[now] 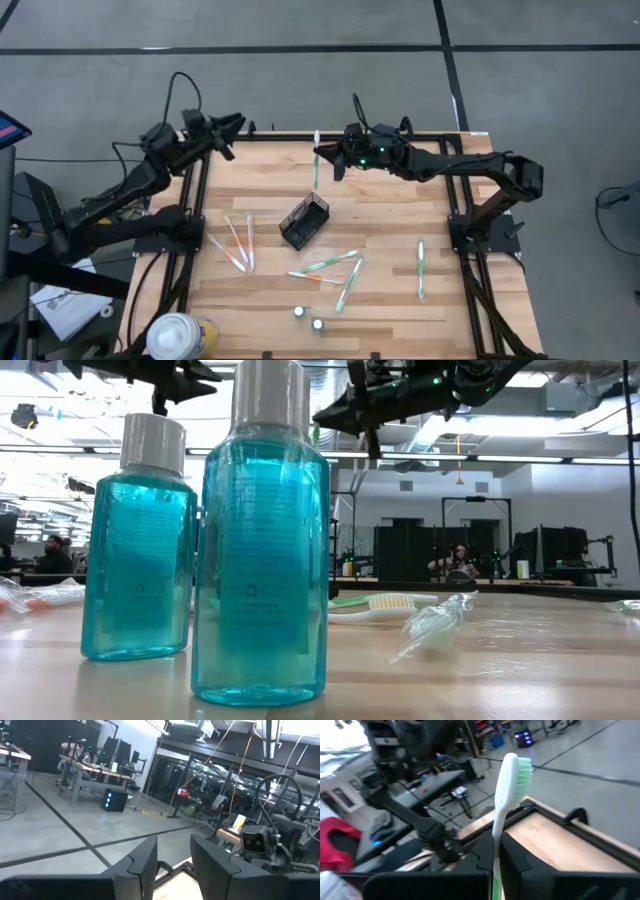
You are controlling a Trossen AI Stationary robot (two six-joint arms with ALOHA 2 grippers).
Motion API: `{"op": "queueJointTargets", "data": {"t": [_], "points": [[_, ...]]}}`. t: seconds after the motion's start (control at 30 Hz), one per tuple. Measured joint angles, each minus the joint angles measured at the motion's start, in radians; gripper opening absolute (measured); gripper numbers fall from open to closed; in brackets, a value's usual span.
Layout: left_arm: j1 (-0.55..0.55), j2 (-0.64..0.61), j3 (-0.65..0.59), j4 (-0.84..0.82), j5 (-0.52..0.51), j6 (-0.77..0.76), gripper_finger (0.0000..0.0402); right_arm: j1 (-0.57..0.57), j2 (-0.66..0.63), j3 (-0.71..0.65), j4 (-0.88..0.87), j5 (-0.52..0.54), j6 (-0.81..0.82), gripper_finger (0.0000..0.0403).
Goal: Pick & Place toothbrushing station
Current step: Put the green toothbrush into the wire organizer
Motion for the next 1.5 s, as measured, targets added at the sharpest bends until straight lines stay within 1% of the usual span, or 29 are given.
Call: {"op": "queueJointTargets", "data": {"t": [0.13,0.27,0.33,0.5,0.57,0.67,0.77,0.87,0.97,1.03,1.17,1.33,1.5], "points": [[-0.003,0.015,0.0,-0.001,0.022,0.021,0.0114,0.015,0.066,-0.003,0.03,0.034,-0.036,0.0],[-0.016,0.037,0.0,-0.006,0.034,0.05,0.0114,0.029,0.166,0.0,0.215,0.035,-0.037,0.0],[-0.03,0.044,0.0,0.002,0.04,0.076,0.0114,0.04,0.208,0.002,0.268,0.047,-0.043,0.0],[-0.053,0.052,0.0,0.004,0.041,0.126,0.0114,0.068,0.26,0.048,0.287,0.068,-0.089,0.0],[-0.061,0.053,0.0,0.004,0.041,0.136,0.0114,0.073,0.259,0.052,0.279,0.074,-0.107,0.0],[-0.066,0.053,0.0,0.005,0.047,0.154,0.0114,0.087,0.252,0.06,0.275,0.124,-0.153,0.0],[-0.067,0.053,0.0,0.005,0.048,0.156,0.0114,0.091,0.233,0.065,0.263,0.124,-0.16,0.0],[-0.067,0.053,0.0,0.009,0.048,0.155,0.0114,0.09,0.229,0.059,0.187,0.132,-0.166,0.0],[-0.067,0.053,0.0,0.01,0.057,0.155,0.0114,0.103,0.225,0.062,0.149,0.207,-0.196,0.0],[-0.067,0.053,0.0,0.011,0.062,0.155,0.0114,0.113,0.211,0.061,0.109,0.232,-0.219,0.0],[-0.067,0.053,0.0,0.011,0.068,0.155,0.0114,0.126,0.181,0.061,0.075,0.237,-0.236,0.0],[-0.067,0.053,0.0,0.012,0.068,0.156,0.0114,0.134,0.147,0.061,0.047,0.281,-0.247,0.0],[-0.067,0.053,0.0,0.012,0.068,0.156,0.0114,0.139,0.135,0.062,0.012,0.281,-0.246,0.0]]}}
